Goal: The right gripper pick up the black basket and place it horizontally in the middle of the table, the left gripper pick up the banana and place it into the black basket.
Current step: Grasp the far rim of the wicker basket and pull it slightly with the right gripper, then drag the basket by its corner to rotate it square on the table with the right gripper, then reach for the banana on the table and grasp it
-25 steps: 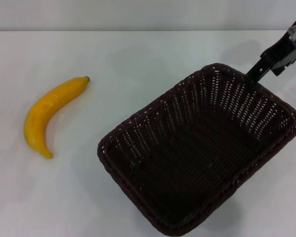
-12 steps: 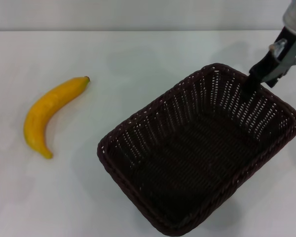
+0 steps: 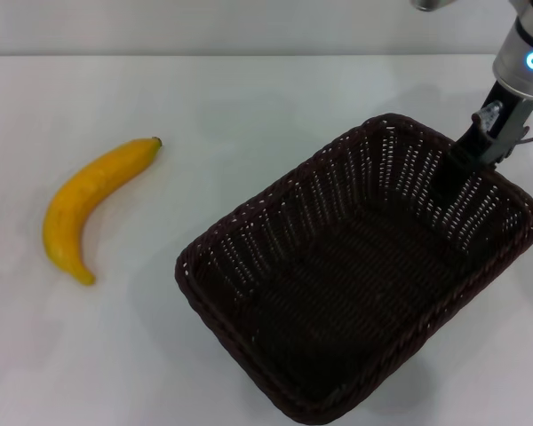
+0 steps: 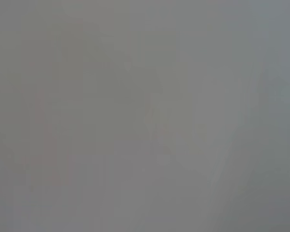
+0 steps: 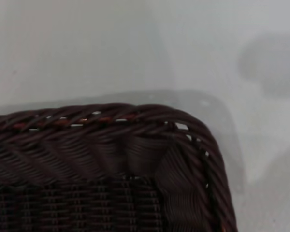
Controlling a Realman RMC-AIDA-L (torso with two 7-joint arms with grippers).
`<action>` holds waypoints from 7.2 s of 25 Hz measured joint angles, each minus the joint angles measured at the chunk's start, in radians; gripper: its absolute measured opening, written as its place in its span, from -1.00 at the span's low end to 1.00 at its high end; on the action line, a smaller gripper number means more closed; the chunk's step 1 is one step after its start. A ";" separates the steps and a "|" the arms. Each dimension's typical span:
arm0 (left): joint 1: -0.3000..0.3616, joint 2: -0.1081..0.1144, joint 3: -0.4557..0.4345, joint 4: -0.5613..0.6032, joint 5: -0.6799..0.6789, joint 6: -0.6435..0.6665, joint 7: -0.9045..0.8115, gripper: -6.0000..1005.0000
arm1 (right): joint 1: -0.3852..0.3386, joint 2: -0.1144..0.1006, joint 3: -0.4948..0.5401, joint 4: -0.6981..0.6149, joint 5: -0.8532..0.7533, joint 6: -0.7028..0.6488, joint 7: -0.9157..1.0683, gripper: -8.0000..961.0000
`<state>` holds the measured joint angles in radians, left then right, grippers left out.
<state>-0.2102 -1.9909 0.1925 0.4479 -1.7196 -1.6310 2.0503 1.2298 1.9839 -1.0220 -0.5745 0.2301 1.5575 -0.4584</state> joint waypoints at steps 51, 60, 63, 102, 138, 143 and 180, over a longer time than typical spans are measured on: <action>0.041 -0.038 -0.129 -0.029 -0.142 -0.070 0.321 0.75 | -0.314 0.039 -0.321 -0.595 0.331 0.154 0.737 -0.72; 0.048 -0.039 -0.134 -0.034 -0.141 -0.050 0.325 0.75 | -0.288 0.039 -0.340 -0.566 0.356 0.137 0.732 -0.73; 0.047 -0.039 -0.135 -0.035 -0.141 -0.045 0.326 0.75 | -0.300 0.039 -0.357 -0.589 0.368 0.149 0.738 -0.65; 0.075 -0.030 -0.127 0.075 -0.031 0.166 -0.266 0.68 | -1.019 0.023 -0.315 -1.366 0.356 -0.496 0.199 -0.25; -0.560 0.162 0.462 0.288 1.251 0.088 -1.141 0.65 | -1.110 0.021 -0.196 -0.735 1.101 -0.845 -0.670 -0.25; -0.561 0.132 0.464 0.285 1.315 0.124 -1.205 0.65 | -1.110 0.021 -0.196 -0.738 1.104 -0.844 -0.667 -0.25; -0.577 0.068 0.555 0.266 1.375 0.197 -1.364 0.62 | -1.032 0.019 -0.141 -0.649 1.096 -0.844 -0.672 -0.24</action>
<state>-0.7870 -1.9231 0.7478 0.7143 -0.3447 -1.4344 0.6868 0.1977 2.0034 -1.1635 -1.2240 1.3261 0.7133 -1.1305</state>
